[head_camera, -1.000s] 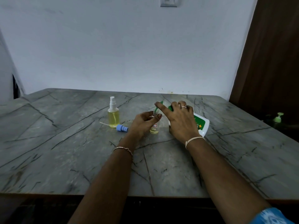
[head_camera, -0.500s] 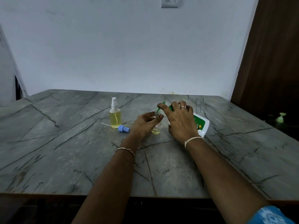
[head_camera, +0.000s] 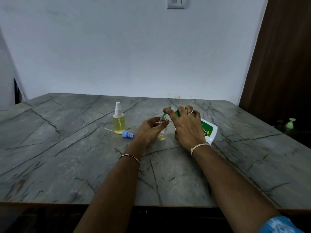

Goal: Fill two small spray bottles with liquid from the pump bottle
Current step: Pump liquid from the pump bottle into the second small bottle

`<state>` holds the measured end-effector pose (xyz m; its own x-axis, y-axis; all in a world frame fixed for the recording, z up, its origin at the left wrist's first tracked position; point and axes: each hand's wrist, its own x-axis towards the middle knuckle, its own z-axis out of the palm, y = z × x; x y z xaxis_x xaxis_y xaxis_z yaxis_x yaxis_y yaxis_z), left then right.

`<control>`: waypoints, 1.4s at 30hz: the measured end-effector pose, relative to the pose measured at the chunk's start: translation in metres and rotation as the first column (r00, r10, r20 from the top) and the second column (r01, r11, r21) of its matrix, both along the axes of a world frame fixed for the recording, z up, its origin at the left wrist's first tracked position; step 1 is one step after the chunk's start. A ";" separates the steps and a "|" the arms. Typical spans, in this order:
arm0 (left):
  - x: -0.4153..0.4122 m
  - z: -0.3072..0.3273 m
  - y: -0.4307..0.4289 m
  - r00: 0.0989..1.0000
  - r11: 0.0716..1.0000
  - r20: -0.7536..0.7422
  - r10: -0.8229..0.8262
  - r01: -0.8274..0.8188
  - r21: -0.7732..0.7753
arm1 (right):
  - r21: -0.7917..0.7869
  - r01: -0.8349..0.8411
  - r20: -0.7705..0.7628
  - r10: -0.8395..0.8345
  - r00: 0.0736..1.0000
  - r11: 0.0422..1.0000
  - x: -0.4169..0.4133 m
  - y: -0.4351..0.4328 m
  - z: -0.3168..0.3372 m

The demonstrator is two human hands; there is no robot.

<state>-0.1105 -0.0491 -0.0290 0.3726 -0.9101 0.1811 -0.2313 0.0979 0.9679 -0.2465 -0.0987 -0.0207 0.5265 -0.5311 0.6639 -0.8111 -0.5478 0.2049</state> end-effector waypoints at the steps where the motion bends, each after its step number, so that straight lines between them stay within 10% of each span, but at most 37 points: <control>1: 0.000 0.000 0.000 1.000 1.000 0.000 0.001 -0.001 0.001 | -0.002 -0.001 0.001 0.001 1.000 1.000 0.001 0.000 0.000; 42: -0.001 0.001 0.004 0.999 1.000 -0.045 -0.026 0.026 -0.008 | 0.026 0.000 0.001 0.000 1.000 1.000 0.002 0.005 0.002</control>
<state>-0.1118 -0.0451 -0.0278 0.3567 -0.9183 0.1715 -0.1848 0.1106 0.9765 -0.2447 -0.0941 -0.0187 0.5255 -0.5486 0.6503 -0.8115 -0.5528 0.1894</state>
